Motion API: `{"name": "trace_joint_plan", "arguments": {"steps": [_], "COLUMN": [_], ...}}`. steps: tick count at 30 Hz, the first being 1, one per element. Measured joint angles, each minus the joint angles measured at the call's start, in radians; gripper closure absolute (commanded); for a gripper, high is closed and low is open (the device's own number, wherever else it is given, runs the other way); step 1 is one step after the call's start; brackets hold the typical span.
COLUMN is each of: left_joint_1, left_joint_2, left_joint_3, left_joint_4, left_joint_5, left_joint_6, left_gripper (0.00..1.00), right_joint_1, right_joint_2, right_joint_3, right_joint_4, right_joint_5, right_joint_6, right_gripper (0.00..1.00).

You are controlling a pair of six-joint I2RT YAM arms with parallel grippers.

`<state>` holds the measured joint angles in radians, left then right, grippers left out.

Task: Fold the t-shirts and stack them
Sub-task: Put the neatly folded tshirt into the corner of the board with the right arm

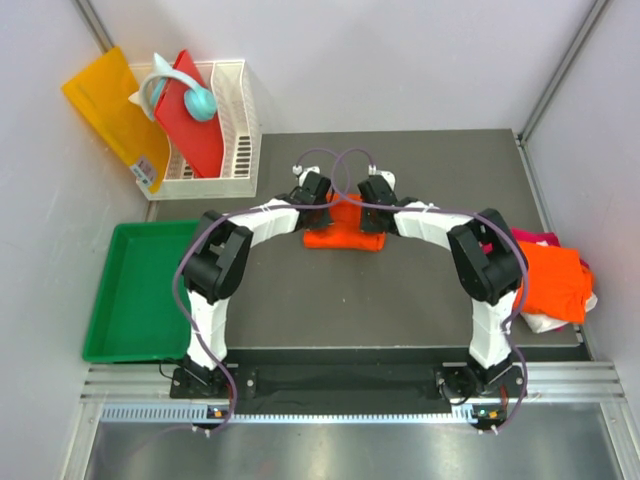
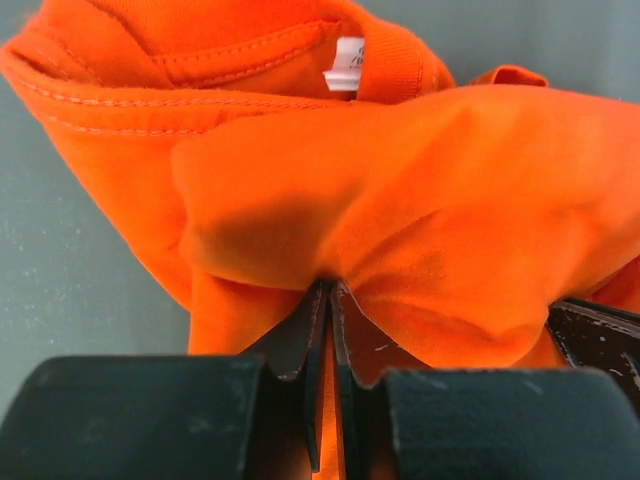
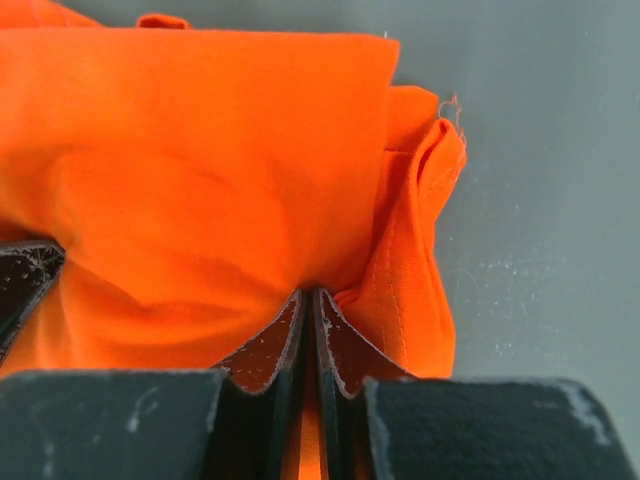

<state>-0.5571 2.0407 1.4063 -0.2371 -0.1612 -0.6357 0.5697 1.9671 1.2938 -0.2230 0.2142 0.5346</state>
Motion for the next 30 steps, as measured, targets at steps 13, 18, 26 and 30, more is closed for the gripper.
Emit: {"name": "trace_joint_plan", "arguments": {"steps": [13, 18, 26, 30], "left_joint_1": [-0.077, -0.167, -0.327, -0.363], "left_joint_2": [-0.192, -0.301, -0.401, -0.408], "left_joint_3": [-0.306, -0.432, -0.527, -0.517], "left_joint_4": [0.106, 0.082, 0.018, -0.03], "left_joint_5": [-0.013, -0.043, -0.081, -0.135], "left_joint_6": [-0.085, -0.136, -0.225, -0.248], "left_gripper": [0.93, 0.92, 0.92, 0.87], "right_joint_1": [0.082, 0.139, 0.174, 0.174], "right_joint_2": [-0.213, -0.328, -0.456, -0.471], "right_joint_3": [-0.329, -0.465, -0.568, -0.566], "right_joint_4": [0.15, 0.154, 0.08, 0.052], "right_joint_5": [0.029, 0.048, 0.055, 0.064], "right_joint_6": [0.08, 0.122, 0.165, 0.165], "right_gripper": [0.94, 0.93, 0.91, 0.68]}}
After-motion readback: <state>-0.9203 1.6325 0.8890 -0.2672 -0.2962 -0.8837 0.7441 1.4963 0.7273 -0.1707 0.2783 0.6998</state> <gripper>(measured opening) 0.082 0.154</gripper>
